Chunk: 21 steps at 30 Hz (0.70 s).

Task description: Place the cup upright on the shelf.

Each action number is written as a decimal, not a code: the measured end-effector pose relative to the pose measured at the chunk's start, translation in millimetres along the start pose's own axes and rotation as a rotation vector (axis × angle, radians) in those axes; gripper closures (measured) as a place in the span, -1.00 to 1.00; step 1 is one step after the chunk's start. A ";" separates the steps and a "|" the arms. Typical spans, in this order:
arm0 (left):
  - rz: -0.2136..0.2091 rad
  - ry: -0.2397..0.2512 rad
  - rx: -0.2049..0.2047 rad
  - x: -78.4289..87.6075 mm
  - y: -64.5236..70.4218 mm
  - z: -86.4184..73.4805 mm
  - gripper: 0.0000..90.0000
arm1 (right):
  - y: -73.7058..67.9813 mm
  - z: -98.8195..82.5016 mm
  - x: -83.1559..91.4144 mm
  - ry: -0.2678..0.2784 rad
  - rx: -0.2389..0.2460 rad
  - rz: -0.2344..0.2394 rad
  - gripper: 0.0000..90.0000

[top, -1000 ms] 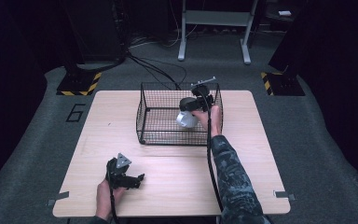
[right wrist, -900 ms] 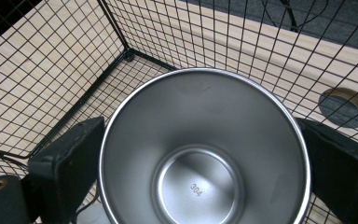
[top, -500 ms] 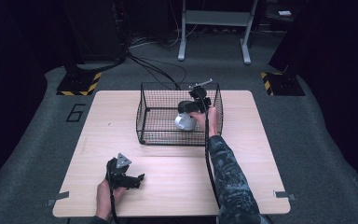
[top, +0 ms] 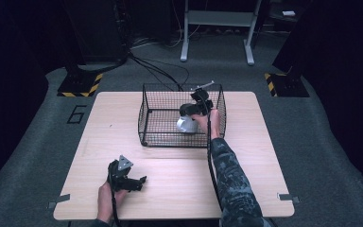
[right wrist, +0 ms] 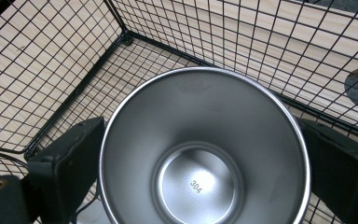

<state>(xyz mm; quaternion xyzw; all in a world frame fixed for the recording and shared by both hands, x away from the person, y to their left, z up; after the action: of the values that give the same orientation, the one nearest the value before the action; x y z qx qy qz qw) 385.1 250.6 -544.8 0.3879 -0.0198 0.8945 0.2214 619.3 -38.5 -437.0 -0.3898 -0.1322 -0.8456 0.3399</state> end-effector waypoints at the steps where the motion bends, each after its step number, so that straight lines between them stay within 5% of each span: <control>1: 0.001 -0.008 -0.011 0.6 -0.7 0.1 -0.99 | -0.3 -0.8 0.4 0.000 0.001 0.000 -0.88; 15: 0.000 0.000 0.000 0.0 0.0 0.0 -0.99 | -3.0 -5.4 3.9 -0.011 -0.003 -0.001 -0.90; 21: 0.001 0.000 0.004 -0.1 0.1 0.0 -0.99 | -1.1 -6.4 10.5 0.025 -0.031 0.013 -1.00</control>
<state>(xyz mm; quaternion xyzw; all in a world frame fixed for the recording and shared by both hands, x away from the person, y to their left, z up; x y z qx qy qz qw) 385.1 250.5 -544.8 0.3881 -0.0182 0.8947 0.2204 610.0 -45.8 -433.3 -0.3854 -0.1124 -0.8501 0.3407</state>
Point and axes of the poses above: each handheld gripper's, and its own axes: x roughly backward along the jaws, z roughly out of its top, y roughly to its right, the point moved 2 cm from there along -x, roughly forward along the jaws, and after that the axes turned 13 degrees about x, right-handed, at the moved point
